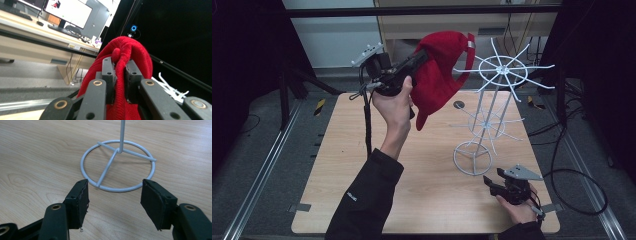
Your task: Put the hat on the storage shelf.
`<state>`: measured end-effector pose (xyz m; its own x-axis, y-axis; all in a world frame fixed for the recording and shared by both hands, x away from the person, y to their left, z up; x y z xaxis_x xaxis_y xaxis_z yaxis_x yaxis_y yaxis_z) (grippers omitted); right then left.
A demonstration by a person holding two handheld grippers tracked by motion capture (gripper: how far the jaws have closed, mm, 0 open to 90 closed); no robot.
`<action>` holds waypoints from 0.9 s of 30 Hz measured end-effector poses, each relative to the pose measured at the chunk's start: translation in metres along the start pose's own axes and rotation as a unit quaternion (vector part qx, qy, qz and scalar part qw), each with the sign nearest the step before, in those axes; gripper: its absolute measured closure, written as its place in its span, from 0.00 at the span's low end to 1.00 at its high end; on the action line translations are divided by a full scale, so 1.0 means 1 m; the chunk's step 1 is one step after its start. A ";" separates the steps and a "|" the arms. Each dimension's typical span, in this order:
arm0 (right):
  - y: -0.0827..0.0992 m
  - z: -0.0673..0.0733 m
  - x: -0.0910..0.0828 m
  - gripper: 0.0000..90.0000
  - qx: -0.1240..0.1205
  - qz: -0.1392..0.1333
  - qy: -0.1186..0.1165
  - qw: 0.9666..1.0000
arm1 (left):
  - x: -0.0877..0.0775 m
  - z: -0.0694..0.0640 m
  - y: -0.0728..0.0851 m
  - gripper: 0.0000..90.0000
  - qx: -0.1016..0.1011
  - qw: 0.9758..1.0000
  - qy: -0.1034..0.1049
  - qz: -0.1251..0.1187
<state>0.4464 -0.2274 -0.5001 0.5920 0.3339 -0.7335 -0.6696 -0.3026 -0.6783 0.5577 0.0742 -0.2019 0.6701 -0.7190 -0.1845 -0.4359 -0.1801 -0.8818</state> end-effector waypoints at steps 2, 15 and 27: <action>0.000 0.001 0.000 0.44 0.001 0.000 -0.001 1.000 | 0.001 0.003 0.005 0.90 0.004 1.000 -0.003 0.012; 0.000 0.001 0.001 0.44 -0.004 0.004 0.001 1.000 | 0.010 0.028 0.042 0.87 0.008 0.997 -0.017 0.078; 0.000 0.002 0.002 0.43 -0.007 0.006 0.002 1.000 | 0.005 0.037 0.075 0.84 0.030 0.991 -0.006 0.133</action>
Point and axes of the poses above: each handheld gripper's, and its own axes: x roughly forward along the jaws, y roughly out of its underside, z roughly to its left, the point moved 4 cm from there along x, roughly forward along the jaws, and after that the axes turned 15 degrees about z, right-handed, at the moved point
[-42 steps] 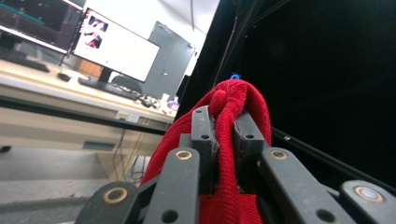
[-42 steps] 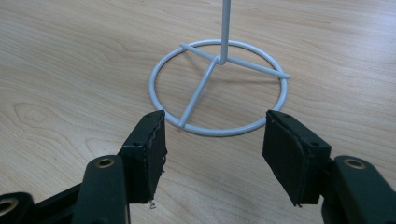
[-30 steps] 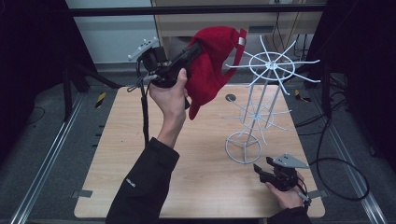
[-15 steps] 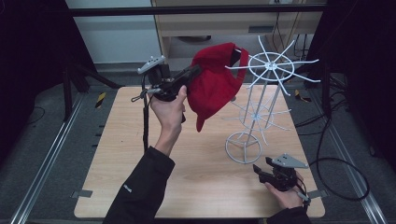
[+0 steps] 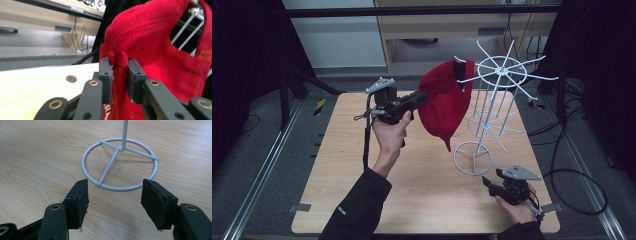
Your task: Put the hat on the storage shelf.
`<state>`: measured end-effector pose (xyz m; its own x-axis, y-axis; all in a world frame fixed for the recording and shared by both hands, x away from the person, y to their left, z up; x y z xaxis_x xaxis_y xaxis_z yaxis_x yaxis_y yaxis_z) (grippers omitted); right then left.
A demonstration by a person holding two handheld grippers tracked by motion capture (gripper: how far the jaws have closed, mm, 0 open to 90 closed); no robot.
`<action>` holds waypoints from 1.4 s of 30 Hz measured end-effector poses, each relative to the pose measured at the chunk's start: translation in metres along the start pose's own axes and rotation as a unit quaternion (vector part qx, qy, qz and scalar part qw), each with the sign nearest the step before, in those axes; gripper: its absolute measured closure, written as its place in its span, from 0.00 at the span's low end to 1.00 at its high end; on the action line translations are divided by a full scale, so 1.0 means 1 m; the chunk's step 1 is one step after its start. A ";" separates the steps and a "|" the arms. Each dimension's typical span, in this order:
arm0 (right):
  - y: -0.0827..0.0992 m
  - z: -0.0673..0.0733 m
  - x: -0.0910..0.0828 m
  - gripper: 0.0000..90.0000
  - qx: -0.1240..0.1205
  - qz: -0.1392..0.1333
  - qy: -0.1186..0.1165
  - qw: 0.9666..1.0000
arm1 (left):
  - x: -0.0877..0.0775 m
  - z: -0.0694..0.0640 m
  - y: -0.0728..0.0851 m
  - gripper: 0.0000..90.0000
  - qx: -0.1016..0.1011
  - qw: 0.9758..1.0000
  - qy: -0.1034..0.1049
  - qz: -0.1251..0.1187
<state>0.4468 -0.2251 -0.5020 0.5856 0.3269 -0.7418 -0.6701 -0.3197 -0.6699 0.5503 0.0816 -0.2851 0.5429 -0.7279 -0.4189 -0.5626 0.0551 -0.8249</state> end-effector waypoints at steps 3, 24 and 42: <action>0.000 0.000 0.000 0.43 0.000 -0.001 0.000 1.000 | -0.001 0.000 0.005 0.81 0.009 1.000 0.006 0.007; 0.001 -0.003 -0.001 0.39 0.006 -0.005 0.009 1.000 | -0.066 0.029 0.081 0.44 0.121 0.990 -0.072 0.008; 0.004 -0.008 0.004 0.24 0.023 -0.008 0.025 0.999 | -0.079 0.134 0.213 0.35 0.055 0.978 -0.162 0.120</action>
Point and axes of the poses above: each handheld gripper's, and its own axes: x roughly forward along the jaws, y roughly out of its underside, z roughly to its left, the point moved 4 cm from there along x, roughly forward along the jaws, and after that the axes turned 15 degrees about z, right-handed, at the moved point
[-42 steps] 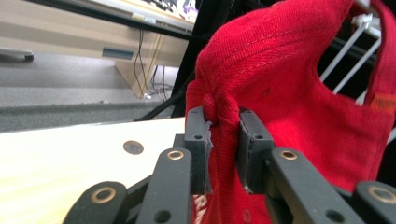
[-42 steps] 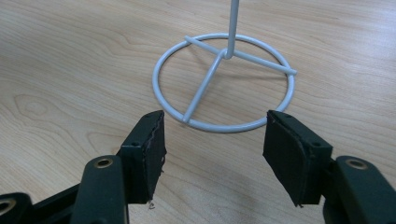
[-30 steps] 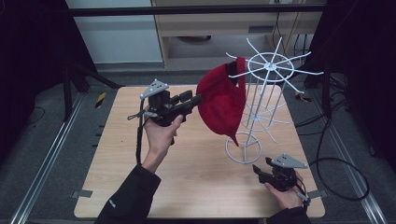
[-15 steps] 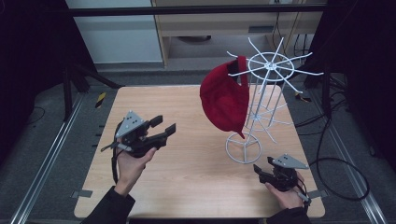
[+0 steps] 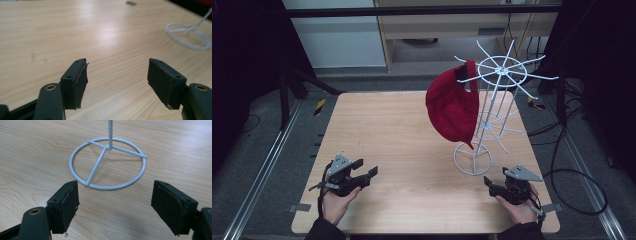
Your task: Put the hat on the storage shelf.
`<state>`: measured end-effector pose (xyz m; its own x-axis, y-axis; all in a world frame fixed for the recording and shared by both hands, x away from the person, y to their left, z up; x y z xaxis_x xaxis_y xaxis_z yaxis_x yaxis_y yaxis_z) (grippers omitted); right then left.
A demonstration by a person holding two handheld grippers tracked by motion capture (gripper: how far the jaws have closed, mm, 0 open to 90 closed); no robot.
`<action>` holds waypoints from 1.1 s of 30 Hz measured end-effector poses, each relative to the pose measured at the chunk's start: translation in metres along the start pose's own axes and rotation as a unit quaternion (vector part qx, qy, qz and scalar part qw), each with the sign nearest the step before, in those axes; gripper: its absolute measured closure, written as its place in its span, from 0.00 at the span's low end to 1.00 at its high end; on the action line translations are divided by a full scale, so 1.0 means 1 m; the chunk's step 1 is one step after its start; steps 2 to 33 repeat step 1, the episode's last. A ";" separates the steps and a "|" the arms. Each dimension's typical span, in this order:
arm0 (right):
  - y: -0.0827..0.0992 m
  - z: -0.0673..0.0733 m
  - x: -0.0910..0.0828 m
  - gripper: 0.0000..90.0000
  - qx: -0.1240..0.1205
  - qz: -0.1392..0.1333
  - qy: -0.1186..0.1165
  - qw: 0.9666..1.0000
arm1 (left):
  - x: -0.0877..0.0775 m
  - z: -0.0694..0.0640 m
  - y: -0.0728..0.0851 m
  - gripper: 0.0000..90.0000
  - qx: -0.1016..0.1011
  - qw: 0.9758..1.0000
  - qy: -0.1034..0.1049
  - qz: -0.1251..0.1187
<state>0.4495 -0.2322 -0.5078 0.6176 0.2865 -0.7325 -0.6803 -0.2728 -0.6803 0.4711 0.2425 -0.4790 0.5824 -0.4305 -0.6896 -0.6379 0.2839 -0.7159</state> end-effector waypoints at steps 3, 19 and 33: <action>0.000 0.000 0.001 0.24 -0.002 0.000 0.001 1.000 | 0.000 0.004 0.004 0.35 -0.002 1.000 -0.006 0.010; 0.000 0.000 0.001 0.24 -0.002 0.000 0.001 1.000 | 0.000 0.004 0.004 0.35 -0.002 1.000 -0.006 0.010; 0.000 0.000 0.001 0.24 -0.002 0.000 0.001 1.000 | 0.000 0.004 0.004 0.35 -0.002 1.000 -0.006 0.010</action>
Point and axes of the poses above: each handheld gripper's, and its own axes: x roughly forward along the jaws, y roughly out of its underside, z roughly to its left, the point moved 4 cm from there along x, roughly forward along the jaws, and after that the axes turned 15 degrees about z, right-handed, at the moved point
